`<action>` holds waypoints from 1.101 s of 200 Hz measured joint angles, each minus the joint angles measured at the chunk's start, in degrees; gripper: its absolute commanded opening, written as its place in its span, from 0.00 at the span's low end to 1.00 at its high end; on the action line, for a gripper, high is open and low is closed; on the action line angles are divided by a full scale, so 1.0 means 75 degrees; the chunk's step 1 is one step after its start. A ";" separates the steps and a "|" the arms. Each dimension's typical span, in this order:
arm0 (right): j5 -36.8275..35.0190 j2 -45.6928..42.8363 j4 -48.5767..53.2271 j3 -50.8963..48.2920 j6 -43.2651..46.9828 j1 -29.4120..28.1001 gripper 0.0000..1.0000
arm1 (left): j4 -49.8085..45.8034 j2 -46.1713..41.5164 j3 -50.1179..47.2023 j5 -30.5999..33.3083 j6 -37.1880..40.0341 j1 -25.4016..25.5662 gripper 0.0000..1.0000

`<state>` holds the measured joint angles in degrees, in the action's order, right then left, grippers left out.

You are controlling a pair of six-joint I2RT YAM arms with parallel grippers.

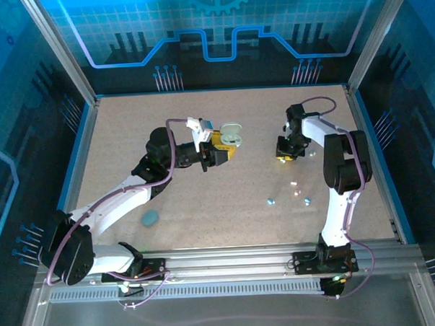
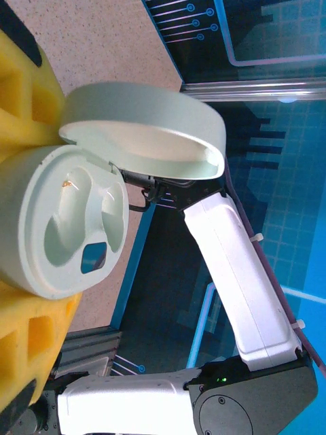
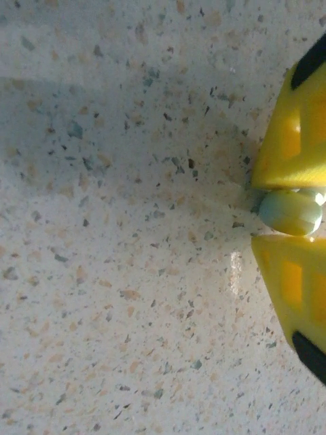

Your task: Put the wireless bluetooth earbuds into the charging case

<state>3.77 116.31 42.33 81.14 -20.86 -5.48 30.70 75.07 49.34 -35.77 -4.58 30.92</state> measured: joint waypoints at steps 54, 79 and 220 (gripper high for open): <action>-0.0219 0.0041 0.0356 0.0146 0.0341 -0.0289 0.19 | 0.0000 -0.0015 0.0000 0.0015 0.0000 0.0000 0.36; -0.0178 0.0041 0.0632 0.0169 0.0425 -0.0621 0.20 | 0.0003 -0.0079 0.0000 0.0055 0.0003 0.0000 0.36; -0.0659 0.0254 0.1422 0.0490 0.0857 -0.1746 0.30 | 0.0041 -0.0242 -0.0134 0.0058 -0.0003 0.0000 0.37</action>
<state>-1.17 118.21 52.99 84.82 -14.44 -18.57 31.00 73.25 48.34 -35.33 -4.60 30.92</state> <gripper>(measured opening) 0.302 0.372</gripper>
